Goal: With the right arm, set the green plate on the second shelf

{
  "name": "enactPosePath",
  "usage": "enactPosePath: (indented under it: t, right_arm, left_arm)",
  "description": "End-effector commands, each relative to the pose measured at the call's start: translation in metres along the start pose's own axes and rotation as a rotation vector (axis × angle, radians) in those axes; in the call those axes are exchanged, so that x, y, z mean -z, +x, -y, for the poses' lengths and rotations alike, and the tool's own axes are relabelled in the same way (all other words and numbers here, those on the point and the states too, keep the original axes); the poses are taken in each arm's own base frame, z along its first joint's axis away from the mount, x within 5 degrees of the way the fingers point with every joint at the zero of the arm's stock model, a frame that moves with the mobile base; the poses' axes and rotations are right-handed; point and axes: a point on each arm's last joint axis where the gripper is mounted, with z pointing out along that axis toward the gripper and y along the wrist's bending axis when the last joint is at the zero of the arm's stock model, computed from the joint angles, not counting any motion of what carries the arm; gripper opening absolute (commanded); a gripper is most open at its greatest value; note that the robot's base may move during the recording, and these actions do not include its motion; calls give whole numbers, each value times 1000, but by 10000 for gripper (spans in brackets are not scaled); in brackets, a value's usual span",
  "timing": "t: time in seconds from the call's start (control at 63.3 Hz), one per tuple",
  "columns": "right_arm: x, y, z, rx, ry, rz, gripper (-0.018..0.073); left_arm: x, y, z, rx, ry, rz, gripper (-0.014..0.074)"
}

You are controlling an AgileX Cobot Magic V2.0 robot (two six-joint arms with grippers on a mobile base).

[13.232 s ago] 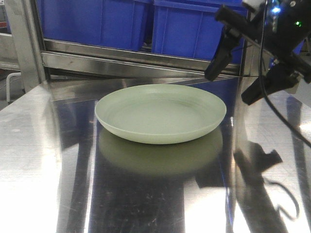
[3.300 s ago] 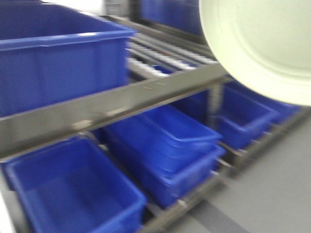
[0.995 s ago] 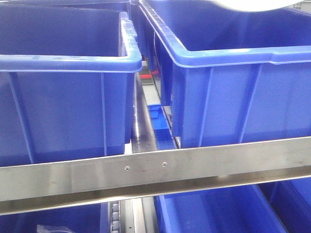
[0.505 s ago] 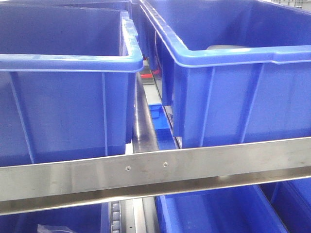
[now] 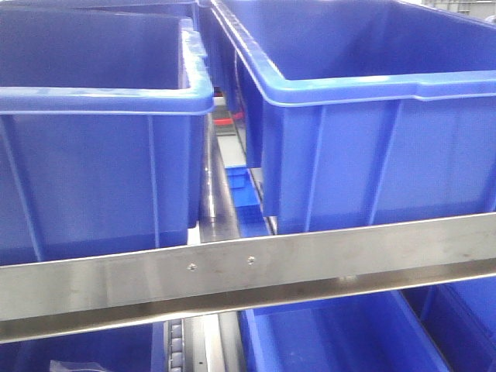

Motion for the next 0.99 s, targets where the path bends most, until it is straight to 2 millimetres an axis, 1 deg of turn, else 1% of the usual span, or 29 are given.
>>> enactPosePath:
  t: [0.0, 0.3, 0.411, 0.458, 0.553, 0.632, 0.679, 0.742, 0.837, 0.9, 0.916, 0.947, 0.963, 0.979]
  right_arm:
    - [18, -25, -2, 24, 8, 133, 78]
    - [18, -24, -2, 24, 8, 129, 78]
    - [18, -26, -1, 21, 15, 164, 78]
    - [22, -27, -1, 18, 15, 176, 78]
    - [42, -32, -2, 19, 25, 264, 78]
    - [70, -36, -3, 20, 39, 387, 78]
    - [85, -35, -2, 19, 49, 452, 78]
    - [106, -29, -1, 29, 67, 524, 78]
    - [133, -6, 4, 51, 100, 565, 78]
    - [147, 15, 9, 58, 128, 555, 78]
    - [149, 25, 11, 57, 139, 541, 78]
    - [155, 35, 14, 56, 156, 540, 78]
    - [156, 43, 16, 56, 164, 528, 78]
    - [162, 47, 17, 56, 173, 536, 78]
  left_arm:
    - [1, 5, 0, 8, 1, 61, 130]
    - [1, 5, 0, 8, 1, 61, 130]
    - [1, 5, 0, 8, 1, 61, 130]
    - [1, 5, 0, 8, 1, 61, 130]
    - [1, 5, 0, 8, 1, 61, 130]
    - [1, 5, 0, 8, 1, 61, 130]
    - [1, 5, 0, 8, 1, 61, 130]
    - [1, 5, 0, 8, 1, 61, 130]
    - [1, 5, 0, 8, 1, 61, 130]
    - [1, 5, 0, 8, 1, 61, 130]
    - [1, 5, 0, 8, 1, 61, 130]
    - [1, 5, 0, 8, 1, 61, 130]
    - [1, 5, 0, 8, 1, 61, 130]
    - [1, 5, 0, 8, 1, 61, 130]
